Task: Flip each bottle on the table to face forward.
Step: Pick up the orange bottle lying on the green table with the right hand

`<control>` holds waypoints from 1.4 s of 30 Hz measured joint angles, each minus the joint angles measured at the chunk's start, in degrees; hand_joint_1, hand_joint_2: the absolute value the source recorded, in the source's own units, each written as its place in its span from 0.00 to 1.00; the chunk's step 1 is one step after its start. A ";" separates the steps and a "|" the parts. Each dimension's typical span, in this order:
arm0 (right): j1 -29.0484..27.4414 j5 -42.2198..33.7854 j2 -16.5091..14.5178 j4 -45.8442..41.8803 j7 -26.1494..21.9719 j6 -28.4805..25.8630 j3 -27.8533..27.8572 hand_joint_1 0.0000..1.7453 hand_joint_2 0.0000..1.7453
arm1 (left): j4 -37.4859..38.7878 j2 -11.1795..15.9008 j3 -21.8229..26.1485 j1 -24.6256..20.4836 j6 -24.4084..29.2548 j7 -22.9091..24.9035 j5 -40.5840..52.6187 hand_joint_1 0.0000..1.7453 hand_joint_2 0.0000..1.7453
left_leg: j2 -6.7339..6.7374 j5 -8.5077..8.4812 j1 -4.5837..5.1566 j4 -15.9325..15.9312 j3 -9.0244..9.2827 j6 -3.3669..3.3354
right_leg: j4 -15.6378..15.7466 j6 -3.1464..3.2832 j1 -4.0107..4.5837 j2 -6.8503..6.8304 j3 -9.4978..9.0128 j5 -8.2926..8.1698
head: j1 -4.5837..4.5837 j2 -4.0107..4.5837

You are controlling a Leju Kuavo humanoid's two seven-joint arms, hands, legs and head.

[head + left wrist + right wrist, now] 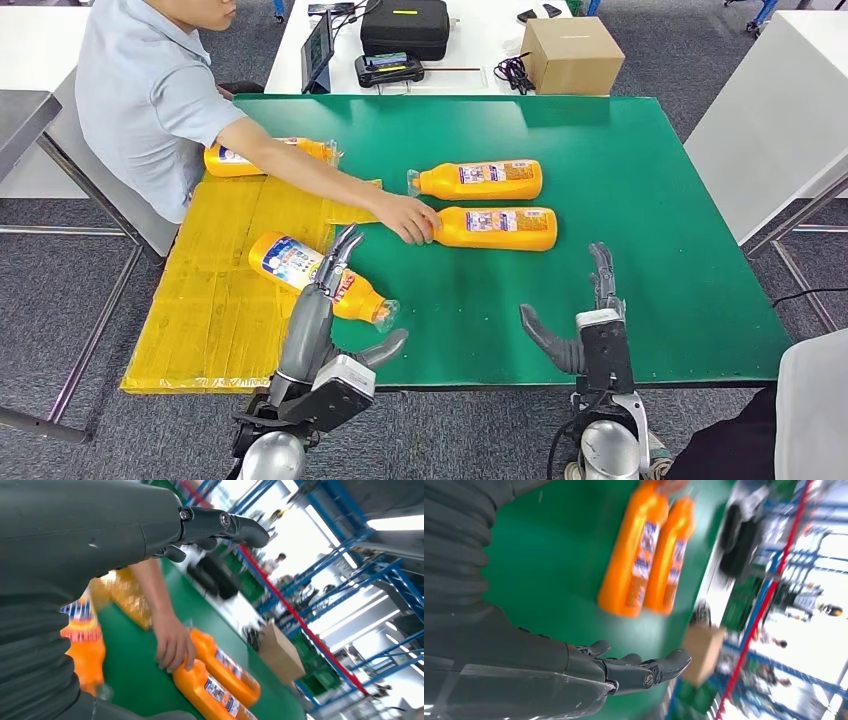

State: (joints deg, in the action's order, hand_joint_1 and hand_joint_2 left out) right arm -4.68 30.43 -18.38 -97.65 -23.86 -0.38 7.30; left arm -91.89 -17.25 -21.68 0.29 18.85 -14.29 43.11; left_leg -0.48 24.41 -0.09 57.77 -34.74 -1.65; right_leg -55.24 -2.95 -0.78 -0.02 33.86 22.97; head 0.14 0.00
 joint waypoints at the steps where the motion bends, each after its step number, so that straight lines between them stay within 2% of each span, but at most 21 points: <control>1: -0.19 3.46 -0.10 -0.52 0.01 -1.14 -0.60 0.00 1.00 | 0.23 -0.10 0.28 0.05 -0.30 0.01 -1.32 0.00 1.00 | 0.01 0.00 0.00 0.00 0.00 0.00 | 0.00 0.00 0.00 0.00 0.00 0.00 | 0.00 0.00; 6: -0.65 20.03 0.34 -2.03 1.75 -7.06 -4.20 0.00 1.00 | 1.72 -0.41 1.24 0.11 -1.79 0.14 -5.52 0.00 1.00 | 0.00 0.00 0.00 0.00 0.01 0.00 | 0.00 0.00 -0.01 0.00 0.00 0.00 | -0.01 0.00; 10: -0.29 32.85 2.84 -1.99 6.03 -9.93 -7.85 0.00 1.00 | 3.25 -0.52 1.39 -0.04 -2.70 0.01 -8.42 0.00 1.00 | -0.01 0.00 0.02 0.00 0.00 0.00 | 0.00 0.00 -0.02 -0.01 -0.01 0.00 | -0.01 0.00; 14: 0.71 39.49 5.99 -0.34 9.52 -9.77 -10.82 0.00 1.00 | 4.56 -0.53 1.39 -0.32 -3.65 1.13 -11.42 0.00 1.00 | 0.00 0.00 0.02 0.00 0.00 0.00 | 0.01 0.00 -0.01 0.00 -0.02 0.00 | 0.01 0.00; 22: 1.54 41.58 9.51 2.73 11.19 -9.06 -13.88 0.00 1.00 | 5.79 -0.55 1.40 -0.58 -4.27 2.04 -13.41 0.00 1.00 | 0.00 0.00 0.00 0.00 0.00 0.00 | 0.00 0.00 0.00 0.00 0.00 0.00 | 0.02 0.00; 31: 4.29 40.67 11.75 10.30 16.91 -2.39 -14.71 0.00 1.00 | 7.01 -0.66 1.68 -0.93 -8.99 6.58 -18.85 0.00 1.00 | -0.01 -0.01 0.02 0.00 0.00 -0.01 | 0.00 -0.01 -0.02 -0.01 -0.01 -0.01 | -0.01 0.00; 38: 6.50 45.95 12.85 14.49 21.33 -2.30 -14.14 0.00 1.00 | 8.01 -0.68 1.73 -1.18 -10.00 7.72 -19.59 0.00 1.00 | 0.00 -0.01 0.02 0.01 0.00 -0.01 | 0.00 -0.01 -0.01 0.00 0.00 -0.01 | 0.02 0.00; 42: 7.58 47.67 13.10 15.74 22.09 -2.74 -12.33 0.00 1.00 | 8.28 -0.68 1.75 -1.18 -10.54 8.15 -20.25 0.00 1.00 | -0.01 0.00 0.01 0.01 -0.01 -0.01 | 0.00 -0.01 -0.01 -0.01 0.00 -0.01 | 0.01 0.00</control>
State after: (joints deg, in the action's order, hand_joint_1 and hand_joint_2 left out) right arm 2.91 78.10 -5.27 -81.91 -1.77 -3.12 -5.03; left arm -83.61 -17.92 -19.92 -0.89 8.32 -6.14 22.86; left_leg -0.49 24.40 -0.08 57.77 -34.75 -1.66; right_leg -55.24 -2.96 -0.79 -0.02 33.87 22.97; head 0.15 0.00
